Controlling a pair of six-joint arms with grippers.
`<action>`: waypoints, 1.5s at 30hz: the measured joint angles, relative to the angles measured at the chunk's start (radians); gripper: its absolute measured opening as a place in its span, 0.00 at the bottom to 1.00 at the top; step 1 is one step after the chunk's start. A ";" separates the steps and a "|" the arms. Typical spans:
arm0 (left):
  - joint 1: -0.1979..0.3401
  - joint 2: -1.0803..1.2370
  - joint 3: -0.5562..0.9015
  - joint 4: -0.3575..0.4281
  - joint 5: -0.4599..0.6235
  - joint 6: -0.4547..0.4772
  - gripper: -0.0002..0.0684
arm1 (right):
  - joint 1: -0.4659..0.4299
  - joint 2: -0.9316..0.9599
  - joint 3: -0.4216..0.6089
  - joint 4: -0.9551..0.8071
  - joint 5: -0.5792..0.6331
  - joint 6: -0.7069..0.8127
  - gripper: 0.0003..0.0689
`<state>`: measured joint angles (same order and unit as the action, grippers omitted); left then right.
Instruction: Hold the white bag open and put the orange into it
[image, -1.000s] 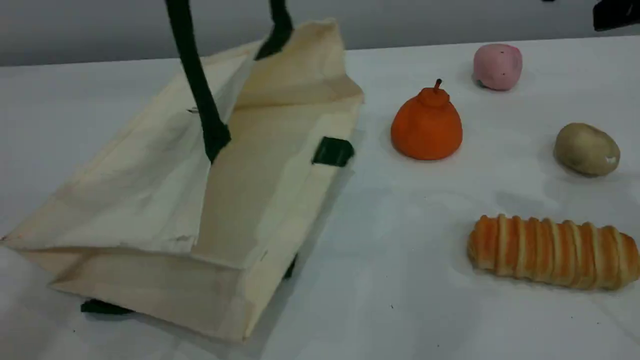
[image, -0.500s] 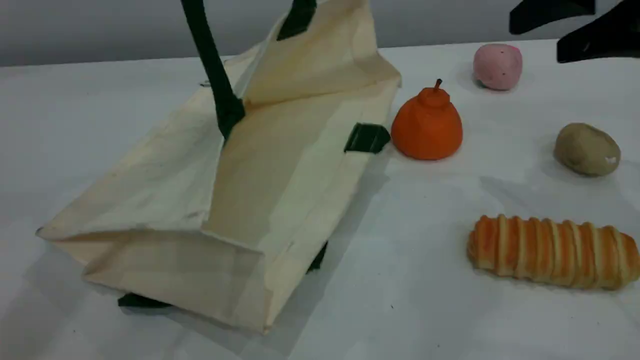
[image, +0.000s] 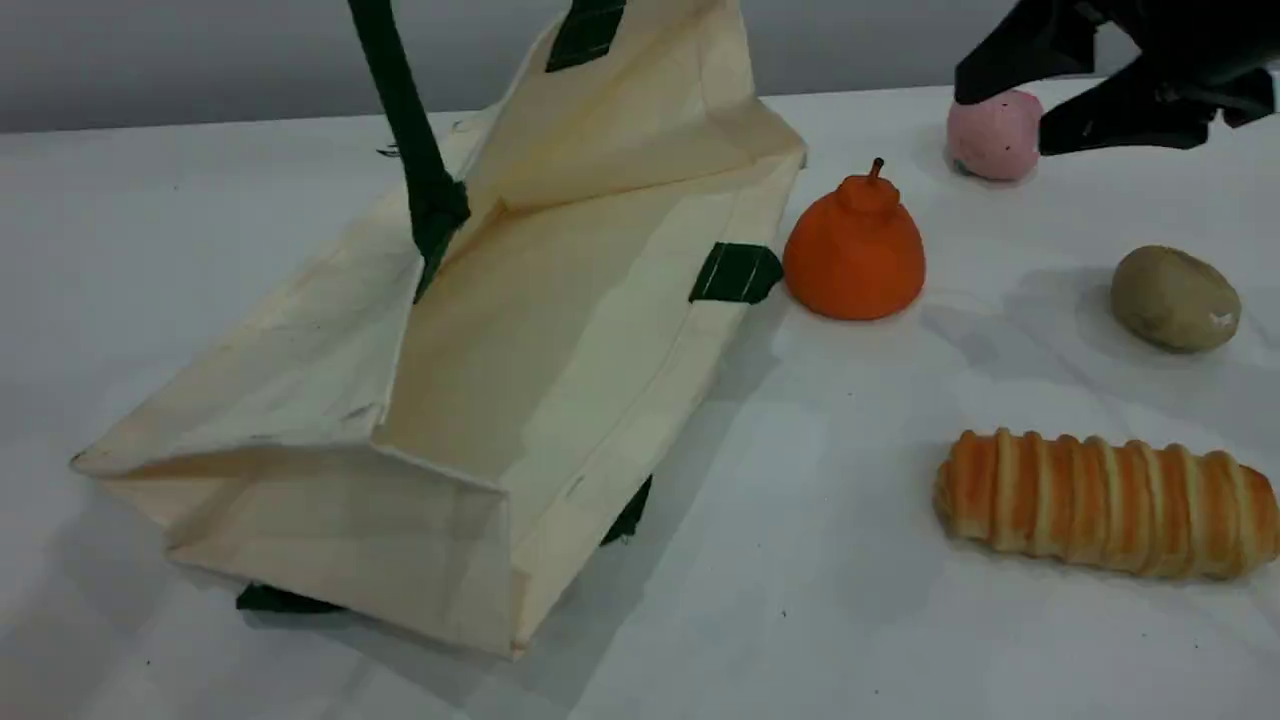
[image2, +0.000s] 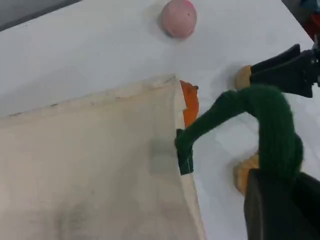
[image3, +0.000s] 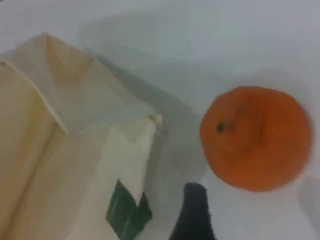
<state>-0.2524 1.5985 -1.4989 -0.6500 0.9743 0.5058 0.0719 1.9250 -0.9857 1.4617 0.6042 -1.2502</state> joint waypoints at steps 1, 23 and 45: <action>0.000 0.000 0.000 0.000 -0.001 0.000 0.11 | 0.002 0.011 -0.010 -0.005 0.001 0.000 0.80; 0.000 -0.003 0.000 -0.005 -0.018 -0.014 0.11 | 0.105 0.257 -0.232 -0.158 -0.085 0.070 0.80; 0.000 -0.004 0.000 -0.004 -0.014 -0.026 0.11 | 0.159 0.359 -0.319 -0.156 -0.140 0.063 0.55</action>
<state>-0.2524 1.5946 -1.4989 -0.6539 0.9607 0.4799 0.2306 2.2844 -1.3043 1.3055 0.4645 -1.1876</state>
